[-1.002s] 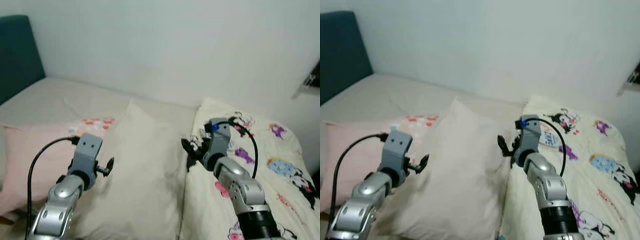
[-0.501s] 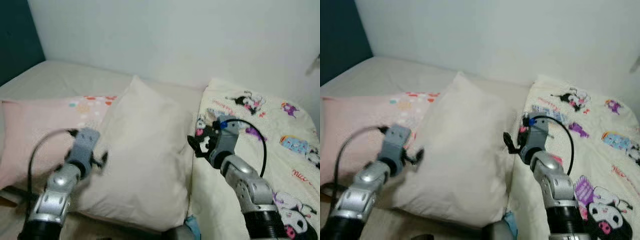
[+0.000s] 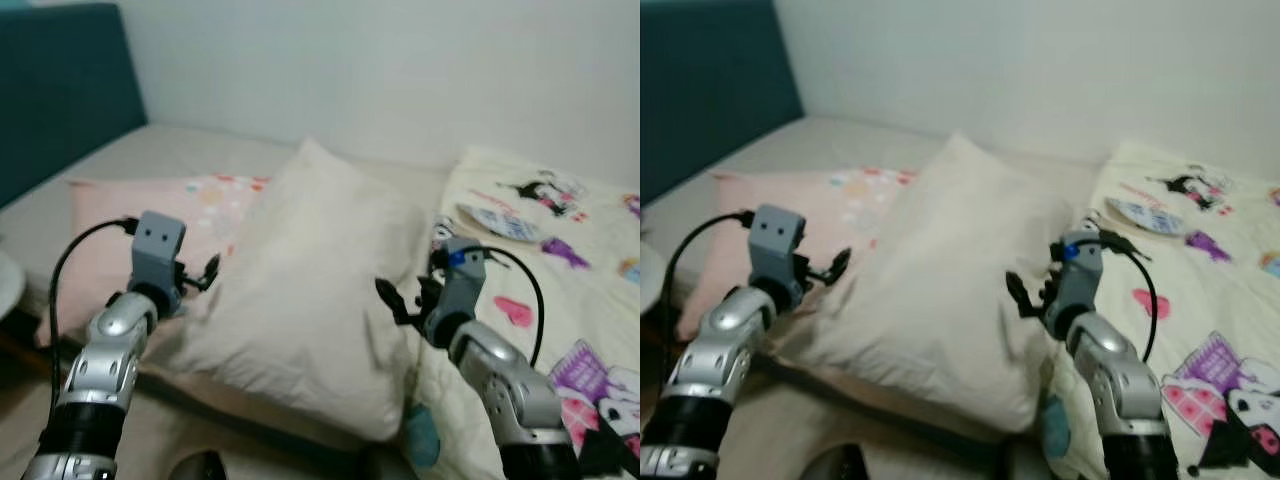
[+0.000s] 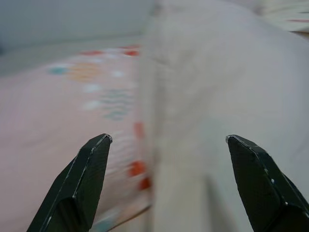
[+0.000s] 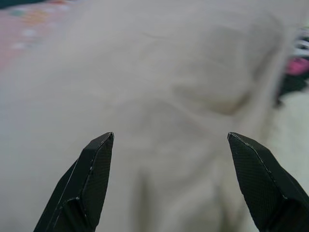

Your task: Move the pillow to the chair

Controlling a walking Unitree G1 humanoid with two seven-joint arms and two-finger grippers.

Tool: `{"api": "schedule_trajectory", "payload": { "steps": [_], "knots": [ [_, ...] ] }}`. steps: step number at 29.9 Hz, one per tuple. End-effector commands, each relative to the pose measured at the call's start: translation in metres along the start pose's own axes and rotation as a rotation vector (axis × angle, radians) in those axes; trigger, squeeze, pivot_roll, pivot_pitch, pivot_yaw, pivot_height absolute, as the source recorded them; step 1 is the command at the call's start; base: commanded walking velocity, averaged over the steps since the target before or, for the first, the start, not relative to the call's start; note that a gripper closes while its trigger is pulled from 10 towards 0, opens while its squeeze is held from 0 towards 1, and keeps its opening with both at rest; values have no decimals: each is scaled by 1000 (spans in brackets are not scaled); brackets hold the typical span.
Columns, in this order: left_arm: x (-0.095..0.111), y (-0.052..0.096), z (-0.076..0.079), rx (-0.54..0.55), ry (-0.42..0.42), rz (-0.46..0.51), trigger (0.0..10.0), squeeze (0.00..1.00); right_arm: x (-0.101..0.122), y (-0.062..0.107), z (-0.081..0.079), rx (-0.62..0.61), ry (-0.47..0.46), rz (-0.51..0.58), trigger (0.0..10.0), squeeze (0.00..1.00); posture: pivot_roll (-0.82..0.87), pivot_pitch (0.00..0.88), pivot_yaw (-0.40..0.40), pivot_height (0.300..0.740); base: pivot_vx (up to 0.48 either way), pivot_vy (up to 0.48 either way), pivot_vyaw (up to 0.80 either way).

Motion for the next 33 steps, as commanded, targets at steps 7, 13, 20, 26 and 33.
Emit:
{"api": "schedule_trajectory", "payload": {
  "steps": [7, 13, 20, 26, 33],
  "knots": [
    [13, -14, 18, -108, 78, 24, 10000, 0, 12, 6, -1, 10, -6, 42, 10000, 0, -174, 36, -74, 515, 0, 0, 0],
    [9, -24, 19, -134, 87, -7, 10000, 0, 14, 12, -2, 8, -10, 46, 10000, 0, -187, 62, -64, 515, 0, 0, 0],
    [-8, -30, 15, -110, 109, -101, 10000, 0, 11, 17, 0, -8, -13, 34, 10000, 0, -197, 88, -54, 515, 0, 0, 0],
    [-20, -31, -11, 47, 89, -153, 10000, 0, 11, 19, -2, -11, -19, 34, 10000, 0, -197, 101, -48, 515, 0, 0, 0],
    [-35, -26, -19, 113, 71, -196, 10000, 0, 12, 20, -4, -11, -23, 34, 10000, 0, -201, 108, -43, 515, 0, 0, 0]
  ]
}}
Point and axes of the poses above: a point about 5 cm out from each wrist's last joint towards the gripper, its own y axis pointing back from the gripper into the wrist, its own x axis along the axis of the wrist's last joint, z = x × y, the point moved 6 cm from there along -y, pointing out of the wrist towards the gripper
